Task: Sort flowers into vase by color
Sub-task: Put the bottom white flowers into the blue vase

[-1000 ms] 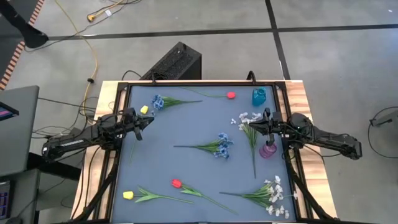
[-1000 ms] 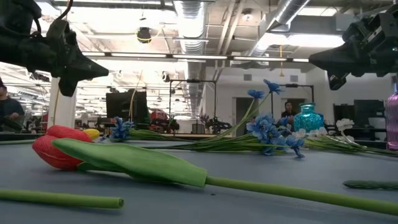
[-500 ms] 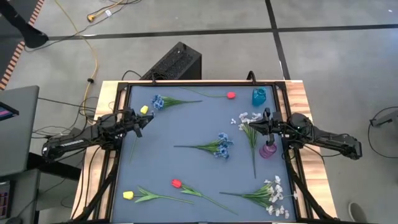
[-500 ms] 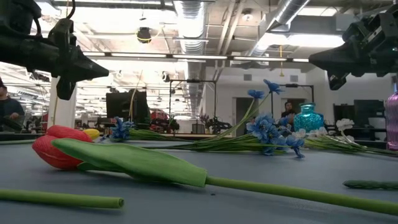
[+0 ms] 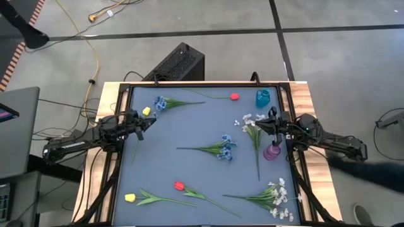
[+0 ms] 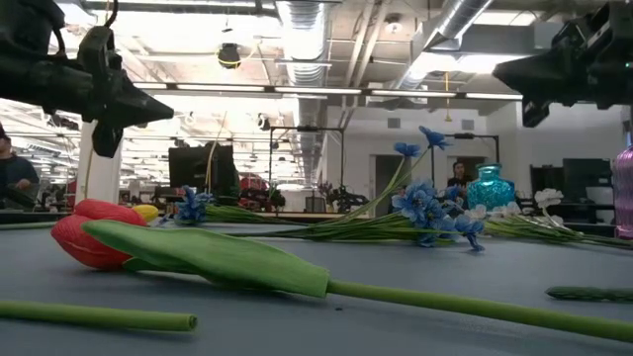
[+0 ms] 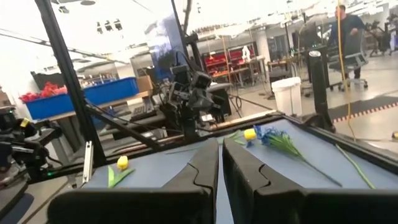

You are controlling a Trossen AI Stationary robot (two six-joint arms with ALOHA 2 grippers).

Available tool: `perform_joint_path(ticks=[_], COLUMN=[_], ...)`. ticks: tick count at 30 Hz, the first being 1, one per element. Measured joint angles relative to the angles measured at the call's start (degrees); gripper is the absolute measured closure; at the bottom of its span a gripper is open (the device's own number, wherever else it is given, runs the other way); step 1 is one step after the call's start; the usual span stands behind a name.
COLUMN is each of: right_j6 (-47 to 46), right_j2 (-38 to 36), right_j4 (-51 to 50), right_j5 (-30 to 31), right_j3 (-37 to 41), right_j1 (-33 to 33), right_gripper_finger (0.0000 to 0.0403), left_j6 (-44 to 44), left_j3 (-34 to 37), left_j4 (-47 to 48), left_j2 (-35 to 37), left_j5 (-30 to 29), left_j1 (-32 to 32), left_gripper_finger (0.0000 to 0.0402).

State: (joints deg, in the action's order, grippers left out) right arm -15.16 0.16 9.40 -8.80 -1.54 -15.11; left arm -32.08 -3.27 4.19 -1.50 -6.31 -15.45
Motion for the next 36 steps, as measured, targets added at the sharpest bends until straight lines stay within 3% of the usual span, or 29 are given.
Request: perform_joint_path(ticks=[3,7,17,25,32,36], right_j6=[-0.13,-8.36,-12.07,-7.90,-7.43,-3.54], right_j2=[0.00,0.70,5.73,17.89,31.16,37.67], right_j4=[3.46,7.51,10.75,0.48,-13.78,-16.29], right_j5=[0.35,6.10,5.64,4.92,4.18,4.11], right_j3=[0.00,-0.11,-3.11,-17.22,-33.65,-43.14], right_j1=[-0.07,-0.45,-0.26,0.40,5.28,9.40], right_gripper_finger=[0.0351,0.0351,0.0351,0.0352,0.0352,0.0352], left_j6=[1.02,2.97,12.27,17.56,23.22,23.02], left_j3=[-0.11,-2.14,-11.59,-22.49,-37.78,-45.40], left_j4=[-1.52,-1.62,1.10,7.32,20.90,24.84], left_j2=[0.00,-0.02,-6.88,-20.24,-32.43,-36.70], left_j5=[1.55,1.53,-0.14,-0.12,-0.02,-0.13], left_j1=[0.01,0.00,-0.01,-0.01,0.00,-0.01], left_gripper_finger=[0.0401,0.0402,0.0401,0.0379,0.0321,0.0306])
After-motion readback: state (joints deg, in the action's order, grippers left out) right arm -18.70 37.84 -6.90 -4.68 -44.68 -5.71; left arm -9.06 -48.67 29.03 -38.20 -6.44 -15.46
